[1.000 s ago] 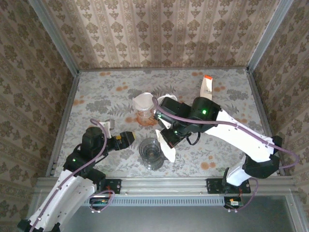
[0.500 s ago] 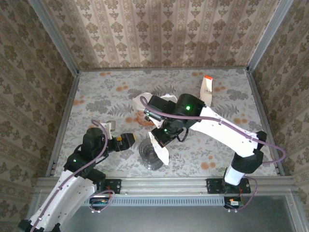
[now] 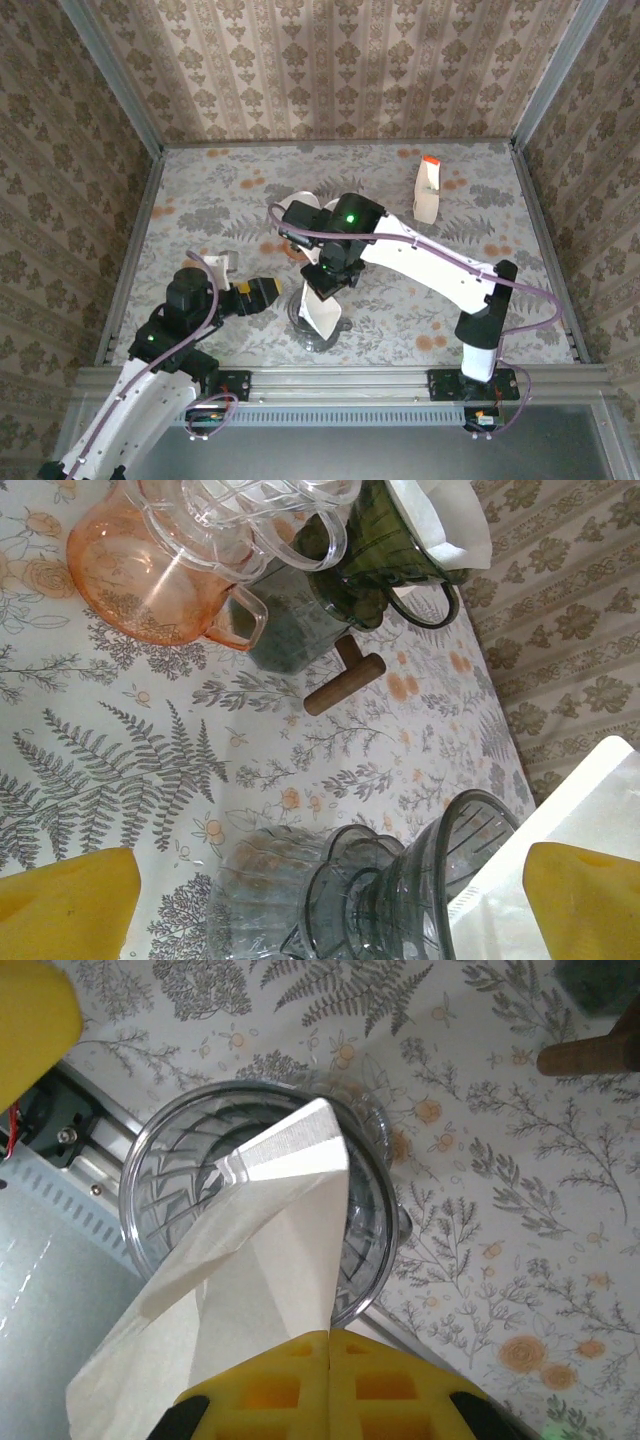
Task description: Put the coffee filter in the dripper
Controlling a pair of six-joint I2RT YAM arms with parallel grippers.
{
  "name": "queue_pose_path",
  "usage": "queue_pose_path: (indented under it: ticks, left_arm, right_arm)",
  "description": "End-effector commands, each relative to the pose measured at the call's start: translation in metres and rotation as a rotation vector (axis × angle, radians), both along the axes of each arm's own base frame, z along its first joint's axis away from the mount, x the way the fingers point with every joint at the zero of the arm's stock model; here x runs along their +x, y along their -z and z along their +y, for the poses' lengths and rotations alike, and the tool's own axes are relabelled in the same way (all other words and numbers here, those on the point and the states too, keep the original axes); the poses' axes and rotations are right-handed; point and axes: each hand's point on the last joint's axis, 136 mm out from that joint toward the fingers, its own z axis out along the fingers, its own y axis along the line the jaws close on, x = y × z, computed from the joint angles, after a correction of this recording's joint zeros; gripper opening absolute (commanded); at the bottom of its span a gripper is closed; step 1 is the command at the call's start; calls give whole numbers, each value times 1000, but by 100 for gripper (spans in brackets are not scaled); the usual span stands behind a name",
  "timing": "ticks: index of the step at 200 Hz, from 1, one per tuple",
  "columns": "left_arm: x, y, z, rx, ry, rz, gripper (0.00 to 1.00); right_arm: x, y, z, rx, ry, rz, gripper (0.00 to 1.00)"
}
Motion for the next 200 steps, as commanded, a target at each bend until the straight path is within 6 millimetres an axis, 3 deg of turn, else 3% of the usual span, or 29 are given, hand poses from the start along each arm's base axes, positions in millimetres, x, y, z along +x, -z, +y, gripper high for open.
queue_pose_path:
  ticks: [1,58,140,200]
  left_arm:
    - [-1,-3,-1,-9,16,-21,100]
    - [-1,-1,-2,-9,19,-16,100]
    - [-5,-3,-3,-16,39,-14,100]
    - [-13,-9,-13,-71,107,-20,100]
  right_arm:
    - [9,-9,-9,-61,-8,-70,0]
    - [9,-17,-18,-138,-37,-128,0]
    - [1,13,22,-133,-107,-109,0]
    - [-3,33,23,-138,-103,-107,0]
